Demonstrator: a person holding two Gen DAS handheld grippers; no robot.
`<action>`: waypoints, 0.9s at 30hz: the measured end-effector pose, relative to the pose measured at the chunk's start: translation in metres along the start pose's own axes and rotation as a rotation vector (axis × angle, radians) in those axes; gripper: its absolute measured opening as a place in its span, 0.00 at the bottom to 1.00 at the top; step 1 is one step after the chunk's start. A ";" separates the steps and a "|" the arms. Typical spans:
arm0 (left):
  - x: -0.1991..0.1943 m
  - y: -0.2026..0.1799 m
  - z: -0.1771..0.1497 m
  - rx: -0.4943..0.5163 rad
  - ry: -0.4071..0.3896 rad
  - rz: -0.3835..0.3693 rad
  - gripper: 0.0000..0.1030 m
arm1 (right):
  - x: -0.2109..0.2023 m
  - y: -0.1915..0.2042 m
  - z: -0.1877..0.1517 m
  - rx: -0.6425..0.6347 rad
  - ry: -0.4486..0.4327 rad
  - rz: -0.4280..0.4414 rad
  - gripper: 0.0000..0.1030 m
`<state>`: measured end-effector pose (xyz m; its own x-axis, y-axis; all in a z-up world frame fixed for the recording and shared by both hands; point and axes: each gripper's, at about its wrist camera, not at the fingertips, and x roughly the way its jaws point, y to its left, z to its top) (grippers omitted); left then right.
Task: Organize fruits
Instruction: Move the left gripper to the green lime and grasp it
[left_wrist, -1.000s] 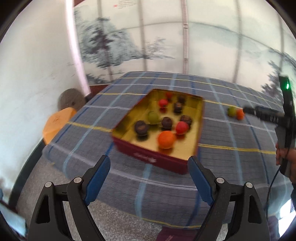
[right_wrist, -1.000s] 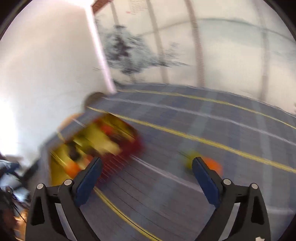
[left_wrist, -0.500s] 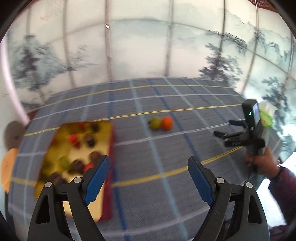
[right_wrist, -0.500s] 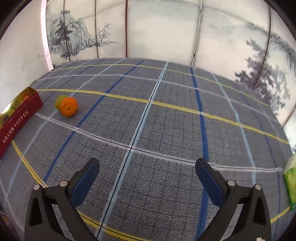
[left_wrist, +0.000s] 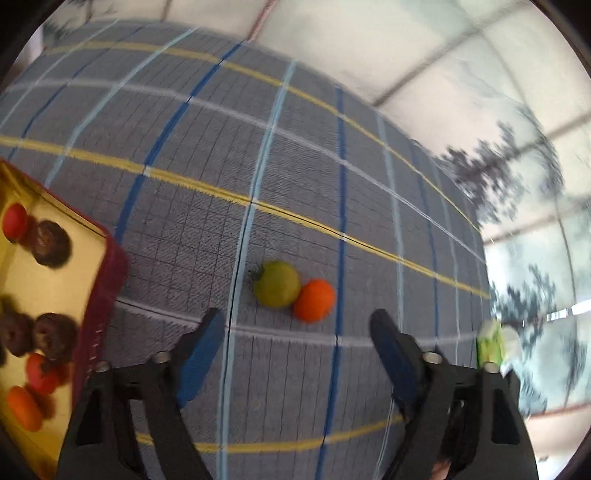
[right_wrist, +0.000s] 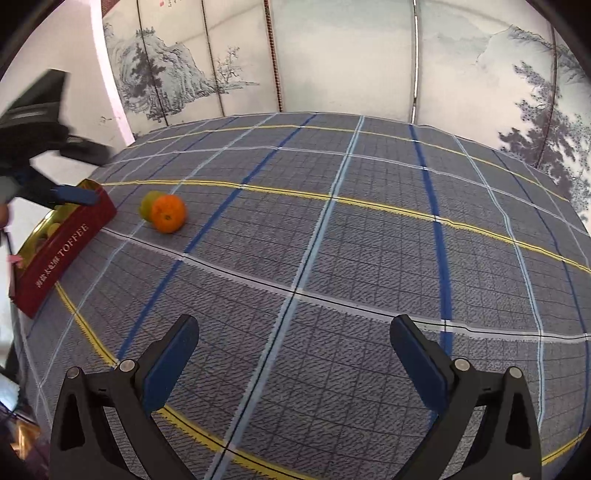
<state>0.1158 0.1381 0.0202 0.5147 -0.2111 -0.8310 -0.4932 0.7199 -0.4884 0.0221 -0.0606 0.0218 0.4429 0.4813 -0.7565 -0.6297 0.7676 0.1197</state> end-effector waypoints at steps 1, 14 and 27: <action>0.007 0.000 0.001 -0.019 0.011 -0.009 0.64 | -0.001 0.000 -0.001 -0.002 -0.001 0.007 1.00; 0.047 0.002 0.010 -0.142 -0.026 0.129 0.61 | -0.008 0.002 0.000 -0.013 -0.035 0.082 1.00; 0.043 0.025 -0.009 -0.239 -0.112 0.038 0.34 | -0.009 0.000 -0.002 -0.005 -0.043 0.093 1.00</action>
<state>0.1195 0.1408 -0.0304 0.5607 -0.1029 -0.8216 -0.6581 0.5468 -0.5176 0.0170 -0.0659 0.0274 0.4092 0.5682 -0.7140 -0.6722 0.7169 0.1852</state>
